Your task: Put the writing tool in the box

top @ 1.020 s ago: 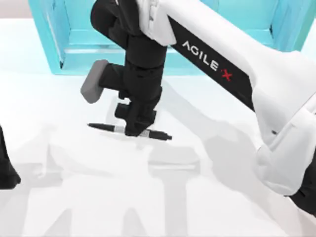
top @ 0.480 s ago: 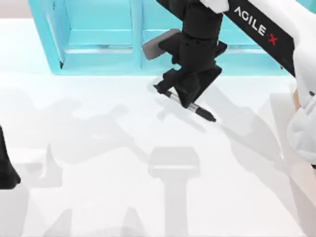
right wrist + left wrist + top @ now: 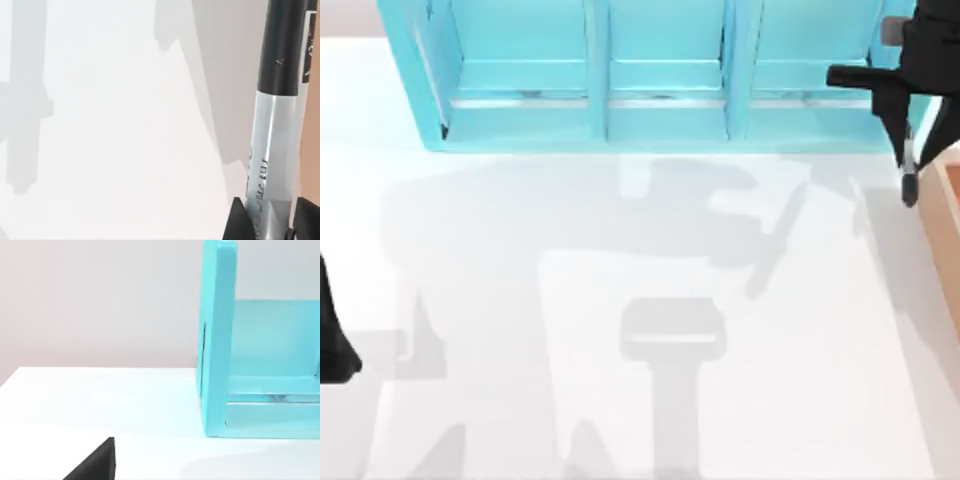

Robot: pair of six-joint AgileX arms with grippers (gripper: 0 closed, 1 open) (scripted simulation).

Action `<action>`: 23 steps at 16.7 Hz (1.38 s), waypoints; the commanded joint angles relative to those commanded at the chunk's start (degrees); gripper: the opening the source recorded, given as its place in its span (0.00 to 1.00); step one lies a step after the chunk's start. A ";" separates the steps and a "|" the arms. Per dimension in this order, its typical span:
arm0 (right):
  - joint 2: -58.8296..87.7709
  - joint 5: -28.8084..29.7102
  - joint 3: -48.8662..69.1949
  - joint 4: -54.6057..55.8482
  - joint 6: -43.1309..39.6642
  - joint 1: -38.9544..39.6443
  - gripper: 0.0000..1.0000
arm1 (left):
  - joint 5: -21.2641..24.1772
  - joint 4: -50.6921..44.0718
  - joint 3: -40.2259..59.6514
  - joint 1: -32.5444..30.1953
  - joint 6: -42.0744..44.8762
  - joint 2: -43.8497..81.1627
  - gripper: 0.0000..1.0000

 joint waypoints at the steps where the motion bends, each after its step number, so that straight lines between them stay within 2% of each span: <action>1: -1.25 1.04 -1.99 0.03 5.17 -2.92 0.00 | 0.00 0.00 0.00 0.00 0.00 0.00 1.00; 7: -7.92 6.61 -13.20 0.31 32.82 -18.55 0.00 | 0.00 0.00 0.00 0.00 0.00 0.00 1.00; 11: -10.79 9.04 -18.31 0.45 44.68 -25.25 0.00 | 0.00 0.00 0.00 0.00 0.00 0.00 1.00; 14: -11.64 9.76 -19.83 0.49 48.20 -27.24 0.00 | 0.00 0.00 0.00 0.00 0.00 0.00 1.00; 20: -11.47 9.67 -19.83 0.63 48.22 -26.95 0.00 | 0.00 0.00 0.00 0.00 0.00 0.00 1.00; 23: -12.83 9.69 -23.74 4.17 48.56 -26.42 0.00 | 0.00 0.00 0.00 0.00 0.00 0.00 1.00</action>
